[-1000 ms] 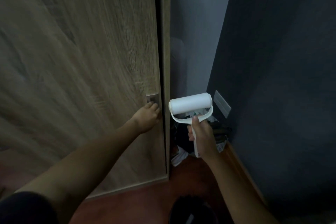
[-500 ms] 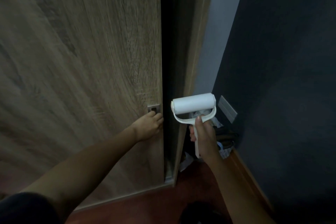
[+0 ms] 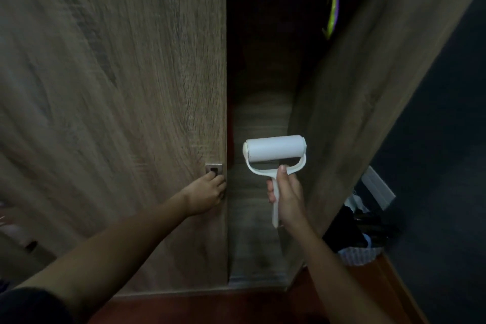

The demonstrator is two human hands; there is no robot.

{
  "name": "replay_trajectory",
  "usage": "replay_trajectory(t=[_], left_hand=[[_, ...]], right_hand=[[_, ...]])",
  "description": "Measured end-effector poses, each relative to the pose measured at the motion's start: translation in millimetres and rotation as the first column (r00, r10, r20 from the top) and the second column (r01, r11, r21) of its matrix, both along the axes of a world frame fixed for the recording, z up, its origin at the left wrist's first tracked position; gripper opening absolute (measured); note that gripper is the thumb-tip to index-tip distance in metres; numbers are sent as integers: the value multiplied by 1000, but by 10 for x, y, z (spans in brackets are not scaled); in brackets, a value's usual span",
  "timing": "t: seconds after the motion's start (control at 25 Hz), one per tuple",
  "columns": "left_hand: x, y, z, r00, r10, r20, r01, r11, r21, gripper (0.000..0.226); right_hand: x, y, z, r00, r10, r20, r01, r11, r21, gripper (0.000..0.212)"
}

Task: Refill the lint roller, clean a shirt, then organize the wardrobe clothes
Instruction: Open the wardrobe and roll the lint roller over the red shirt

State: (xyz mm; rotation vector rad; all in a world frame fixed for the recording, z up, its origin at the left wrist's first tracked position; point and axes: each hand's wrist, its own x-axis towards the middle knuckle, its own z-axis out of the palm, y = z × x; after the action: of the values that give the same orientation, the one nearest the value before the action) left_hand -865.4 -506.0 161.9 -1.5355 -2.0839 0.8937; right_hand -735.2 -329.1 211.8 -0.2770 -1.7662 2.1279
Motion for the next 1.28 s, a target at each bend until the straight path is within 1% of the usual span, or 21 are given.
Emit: replay_trajectory(t=[0.16, 0.24, 0.32, 0.48, 0.6, 0.72, 0.84, 1.04, 1.12, 1.2, 1.24, 1.28], left_hand=[[-71, -632, 25, 997, 72, -3, -72, 994, -77, 22], [-82, -923, 34, 992, 124, -3, -124, 989, -75, 20], [-102, -1153, 63, 983, 185, 12, -184, 981, -67, 23], [-132, -1553, 81, 975, 221, 25, -221, 975, -21, 39], [-152, -1805, 77, 967, 255, 29, -255, 967, -12, 40], [-182, -2037, 95, 946, 319, 51, -318, 948, -27, 41], [-228, -2201, 134, 946, 315, 74, -313, 949, -34, 40], [-264, -2219, 94, 962, 264, 64, -264, 965, -13, 39], [-247, -2171, 102, 964, 256, 75, -258, 966, 17, 38], [-176, -2084, 113, 970, 223, 96, -232, 969, 89, 34], [-131, -2016, 150, 976, 188, 107, -203, 966, 160, 30], [-93, -1919, 237, 983, 144, 112, -169, 947, 272, 26]], right_hand=[[-154, -412, 25, 998, 56, -9, -56, 998, 38, 32], [-226, -588, 15, 997, 83, -1, -83, 996, 40, 33], [-282, -722, 7, 995, 94, 19, -95, 994, 51, 34], [-371, -919, 15, 992, 124, 7, -125, 990, 72, 37], [-435, -1058, 42, 987, 156, -24, -155, 987, 45, 35], [-495, -1175, 30, 988, 155, -20, -154, 987, 48, 34], [-538, -1265, -6, 986, 168, -6, -168, 985, 50, 32], [-574, -1278, -29, 983, 184, -6, -182, 977, 107, 34], [-584, -1258, -10, 985, 174, -3, -172, 977, 123, 34], [-587, -1240, 15, 986, 168, -4, -167, 981, 96, 33], [-586, -1230, 39, 986, 167, -9, -166, 983, 76, 33], [-588, -1210, 58, 987, 158, -8, -157, 985, 68, 32]])
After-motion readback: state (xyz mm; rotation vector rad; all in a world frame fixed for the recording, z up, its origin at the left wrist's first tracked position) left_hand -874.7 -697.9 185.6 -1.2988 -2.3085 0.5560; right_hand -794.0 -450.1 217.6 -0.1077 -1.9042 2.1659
